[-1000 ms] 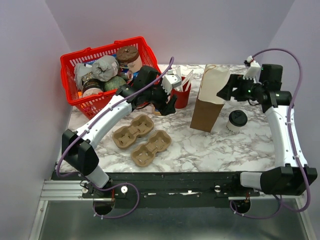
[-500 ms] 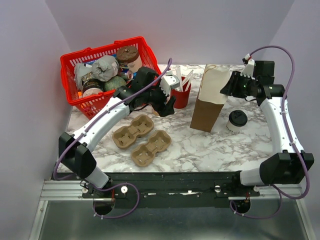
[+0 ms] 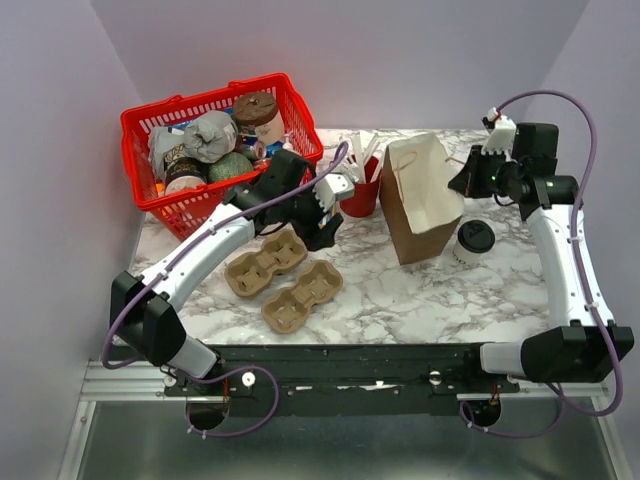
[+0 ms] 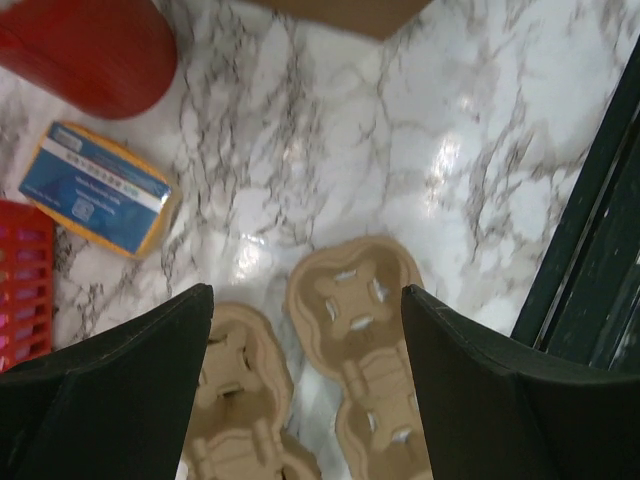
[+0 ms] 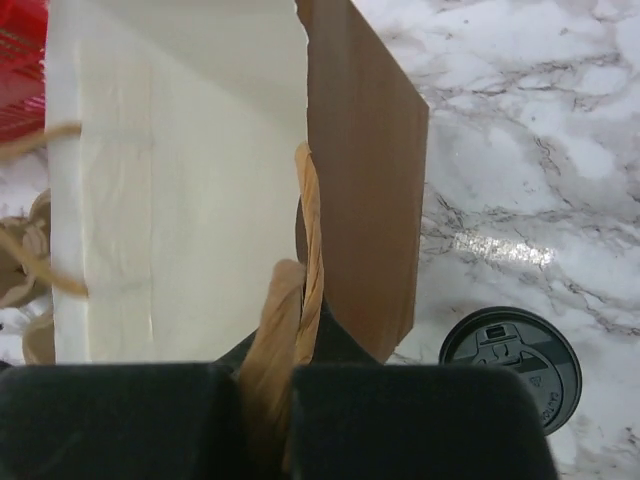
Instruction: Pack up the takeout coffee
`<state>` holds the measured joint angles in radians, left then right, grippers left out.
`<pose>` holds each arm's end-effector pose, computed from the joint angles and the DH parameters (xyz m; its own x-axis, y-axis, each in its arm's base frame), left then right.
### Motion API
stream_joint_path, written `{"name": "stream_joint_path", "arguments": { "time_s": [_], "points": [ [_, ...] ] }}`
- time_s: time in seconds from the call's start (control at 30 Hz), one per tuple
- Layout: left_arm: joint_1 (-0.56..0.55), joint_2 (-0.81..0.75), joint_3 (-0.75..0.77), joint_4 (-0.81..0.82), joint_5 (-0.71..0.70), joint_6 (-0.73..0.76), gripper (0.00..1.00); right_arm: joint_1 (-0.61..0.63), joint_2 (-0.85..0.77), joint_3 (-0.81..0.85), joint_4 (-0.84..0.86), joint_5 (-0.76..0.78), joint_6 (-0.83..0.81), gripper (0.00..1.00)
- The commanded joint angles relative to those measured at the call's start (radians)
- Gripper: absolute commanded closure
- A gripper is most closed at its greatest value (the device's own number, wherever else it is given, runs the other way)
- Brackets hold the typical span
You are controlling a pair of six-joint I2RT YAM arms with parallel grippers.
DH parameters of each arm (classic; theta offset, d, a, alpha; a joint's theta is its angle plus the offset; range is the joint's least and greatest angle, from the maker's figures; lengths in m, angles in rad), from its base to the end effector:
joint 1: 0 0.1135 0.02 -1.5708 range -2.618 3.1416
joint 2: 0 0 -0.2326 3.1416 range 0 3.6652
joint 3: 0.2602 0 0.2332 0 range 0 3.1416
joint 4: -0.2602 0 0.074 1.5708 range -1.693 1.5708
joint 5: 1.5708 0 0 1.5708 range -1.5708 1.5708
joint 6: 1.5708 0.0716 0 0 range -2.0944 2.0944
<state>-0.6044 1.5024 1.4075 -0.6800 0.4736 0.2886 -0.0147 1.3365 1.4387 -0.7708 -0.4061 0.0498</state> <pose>0.2551 -0.2158 0.2876 -0.3316 0.5369 -0.7758 0.9057 0.4113 -0.1026 0.2941 0.0240 0.3358 -0.6338 0.0551 -0.7715 -0.2652 0.9215 0.2836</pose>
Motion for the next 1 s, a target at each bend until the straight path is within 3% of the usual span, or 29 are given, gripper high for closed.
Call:
{"name": "stream_joint_path", "arguments": {
  "time_s": [0.0,0.17,0.4,0.57,0.97],
  "points": [
    [-0.003,-0.054,-0.082,-0.153,-0.07,0.179,0.15,0.027,-0.082,-0.02,-0.068,-0.114,-0.222,1.0],
    [-0.005,-0.102,-0.203,-0.171,-0.09,0.284,0.12,0.042,-0.096,-0.04,-0.11,-0.166,-0.323,1.0],
    [-0.005,-0.042,-0.191,-0.173,-0.216,0.002,0.24,0.045,-0.118,-0.038,-0.12,-0.125,-0.346,0.99],
    [-0.008,-0.076,-0.295,-0.154,-0.179,-0.011,0.3,0.045,-0.135,-0.032,-0.121,-0.063,-0.399,0.99],
    [-0.051,-0.011,-0.315,-0.159,-0.136,-0.12,0.37,0.045,-0.125,-0.011,-0.12,0.018,-0.363,0.99]
  ]
}}
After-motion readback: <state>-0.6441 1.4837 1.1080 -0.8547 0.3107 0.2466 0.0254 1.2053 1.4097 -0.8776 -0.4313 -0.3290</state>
